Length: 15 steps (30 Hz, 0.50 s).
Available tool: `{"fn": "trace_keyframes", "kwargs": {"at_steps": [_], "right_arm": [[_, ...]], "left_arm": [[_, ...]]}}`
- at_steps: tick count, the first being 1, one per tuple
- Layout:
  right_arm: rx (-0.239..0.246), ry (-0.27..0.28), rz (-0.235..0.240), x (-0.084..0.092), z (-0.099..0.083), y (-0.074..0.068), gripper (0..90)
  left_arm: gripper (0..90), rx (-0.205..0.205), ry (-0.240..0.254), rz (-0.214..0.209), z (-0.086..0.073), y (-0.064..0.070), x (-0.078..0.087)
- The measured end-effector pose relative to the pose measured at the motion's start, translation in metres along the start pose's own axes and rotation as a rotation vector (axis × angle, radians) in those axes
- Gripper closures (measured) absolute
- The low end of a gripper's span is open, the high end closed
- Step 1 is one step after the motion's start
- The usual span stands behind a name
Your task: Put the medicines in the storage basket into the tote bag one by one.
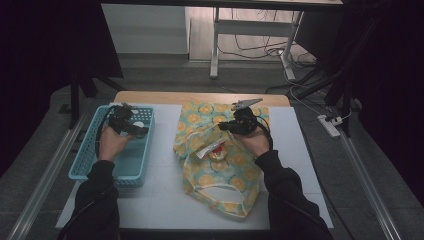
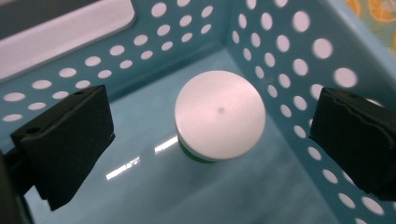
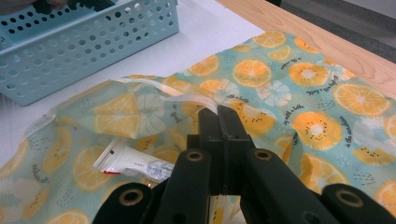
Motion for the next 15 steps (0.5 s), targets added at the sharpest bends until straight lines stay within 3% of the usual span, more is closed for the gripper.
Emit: {"fn": "trace_keyframes", "kwargs": {"at_steps": [4, 8, 11, 15], "right_arm": [[-0.001, 0.000, 0.001, 0.0003, 0.0005, -0.0006, 90.0], [0.000, 0.001, 0.001, 0.0003, 0.0008, -0.0019, 90.0], [0.006, 0.002, 0.004, 0.0004, 0.0011, -0.0030, 90.0], [0.009, 0.002, 0.007, 0.0001, 0.0016, -0.0048, 90.0]], "left_arm": [[5.8, -0.008, 0.001, 0.016, 0.0019, -0.0011, 0.0001], [19.7, -0.020, -0.025, 0.025, -0.0004, -0.0015, -0.0016], [31.8, -0.012, -0.017, 0.030, -0.0005, -0.0027, 0.0006], [44.5, -0.021, -0.022, -0.005, -0.0008, -0.0004, 0.0002]]}}
Point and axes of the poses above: each handheld gripper's, and its own axes: x roughly backward along the jaws, z roughly out of its top, y roughly to its right, the point moved 8 cm from there along -x, roughly forward along the jaws, and after that the axes turned 14 degrees about -y, right-handed, at the moved point
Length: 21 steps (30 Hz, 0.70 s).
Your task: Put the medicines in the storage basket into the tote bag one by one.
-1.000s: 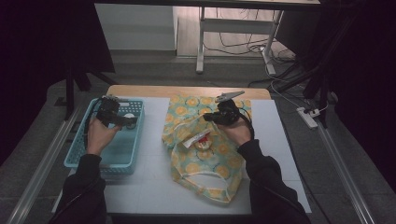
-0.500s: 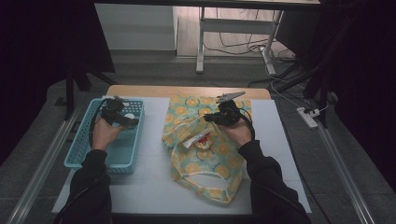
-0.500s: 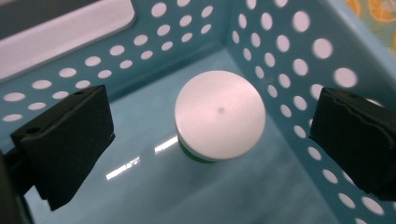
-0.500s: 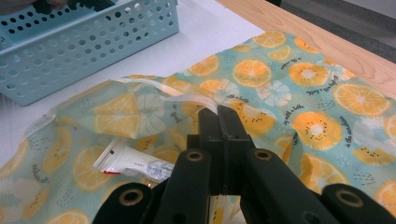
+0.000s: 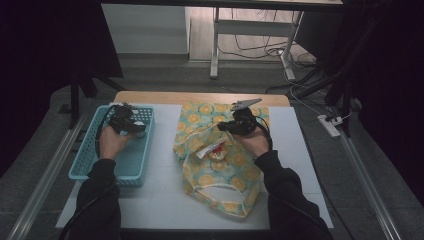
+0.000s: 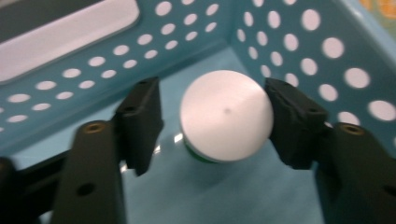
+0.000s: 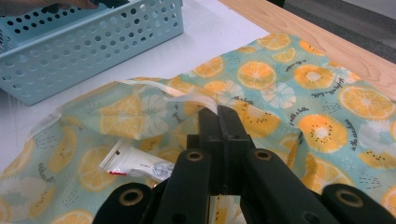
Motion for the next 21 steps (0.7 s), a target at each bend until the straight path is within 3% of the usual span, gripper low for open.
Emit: {"fn": "trace_keyframes", "kwargs": {"at_steps": [3, 13, 21], "right_arm": [[0.000, 0.000, 0.002, 0.000, 0.000, -0.001, 90.0], [0.001, -0.002, 0.002, -0.002, 0.000, -0.002, 90.0], [-0.001, -0.001, -0.002, -0.001, 0.000, 0.000, 90.0]], "left_arm": [[49.1, -0.004, -0.005, -0.003, 0.001, 0.001, 0.000], [50.4, 0.030, -0.032, 0.000, -0.001, 0.003, 0.002], [50.4, 0.029, -0.002, 0.005, 0.000, 0.004, 0.014]]}}
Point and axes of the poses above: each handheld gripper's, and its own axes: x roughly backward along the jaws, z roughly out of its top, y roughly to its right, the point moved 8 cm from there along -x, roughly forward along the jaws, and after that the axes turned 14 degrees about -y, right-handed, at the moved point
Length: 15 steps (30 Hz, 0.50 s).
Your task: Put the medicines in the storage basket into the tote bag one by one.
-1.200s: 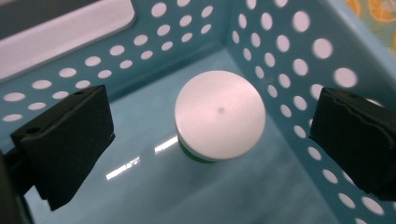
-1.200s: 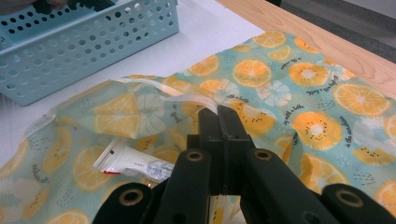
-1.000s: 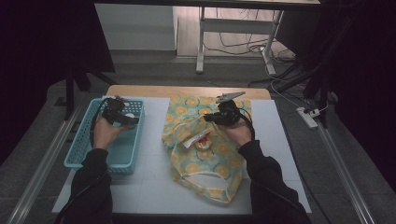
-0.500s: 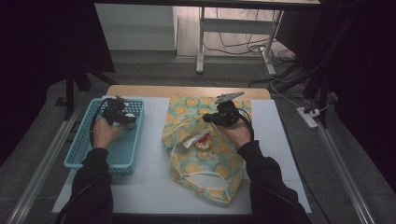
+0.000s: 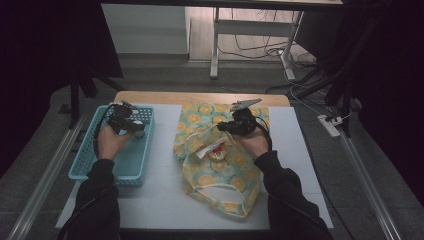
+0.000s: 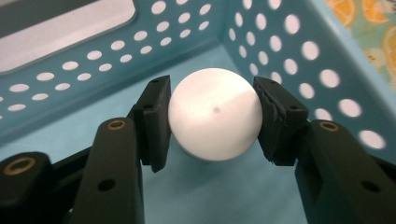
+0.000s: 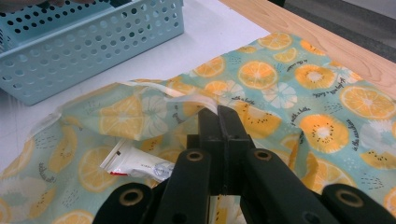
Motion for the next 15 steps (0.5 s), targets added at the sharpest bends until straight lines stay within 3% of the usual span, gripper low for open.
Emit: {"fn": "trace_keyframes", "kwargs": {"at_steps": [2, 6, 15], "right_arm": [[-0.002, 0.001, 0.001, 0.000, 0.000, 0.000, 90.0], [-0.001, 0.003, 0.000, 0.000, 0.000, 0.000, 90.0], [-0.002, 0.005, -0.003, 0.002, 0.001, 0.000, 90.0]], "left_arm": [[50.5, -0.009, 0.011, 0.012, 0.000, 0.000, 0.004], [50.5, 0.011, 0.010, 0.010, -0.001, 0.001, 0.014], [50.5, 0.021, 0.046, -0.015, -0.001, 0.007, 0.035]]}}
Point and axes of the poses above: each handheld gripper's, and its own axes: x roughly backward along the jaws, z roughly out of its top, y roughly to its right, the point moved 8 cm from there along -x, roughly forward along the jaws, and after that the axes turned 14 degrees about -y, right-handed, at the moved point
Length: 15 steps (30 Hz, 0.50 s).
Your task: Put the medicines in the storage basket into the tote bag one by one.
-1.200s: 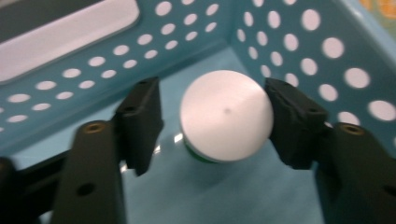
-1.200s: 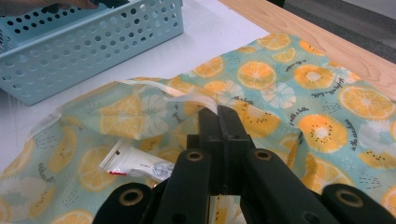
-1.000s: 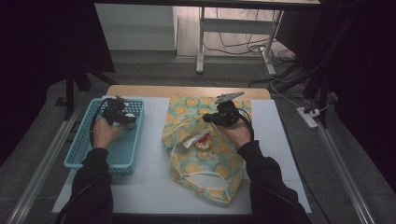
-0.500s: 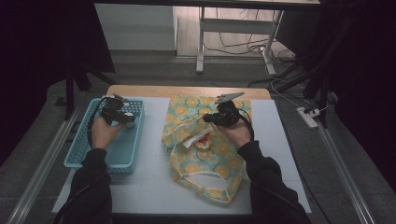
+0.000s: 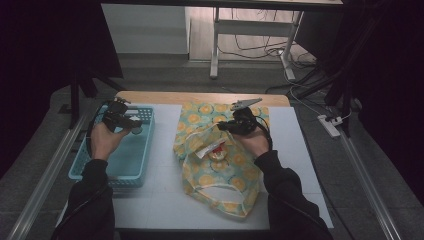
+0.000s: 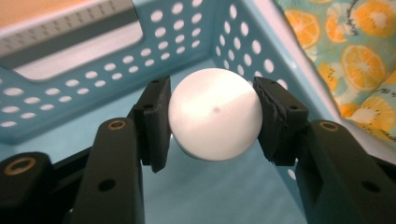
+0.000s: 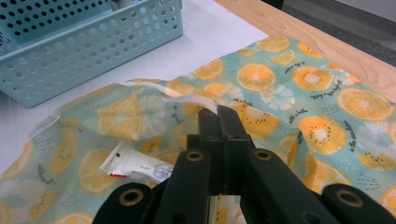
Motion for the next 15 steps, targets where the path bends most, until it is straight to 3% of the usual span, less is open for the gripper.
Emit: {"fn": "trace_keyframes", "kwargs": {"at_steps": [7, 15], "right_arm": [[-0.001, 0.001, -0.001, 0.000, 0.001, 0.001, 90.0], [-0.005, 0.004, -0.003, 0.000, 0.001, 0.002, 90.0]], "left_arm": [[50.5, -0.016, 0.033, -0.028, 0.001, 0.011, 0.020], [50.6, -0.049, 0.035, -0.056, 0.000, 0.030, 0.034]]}}
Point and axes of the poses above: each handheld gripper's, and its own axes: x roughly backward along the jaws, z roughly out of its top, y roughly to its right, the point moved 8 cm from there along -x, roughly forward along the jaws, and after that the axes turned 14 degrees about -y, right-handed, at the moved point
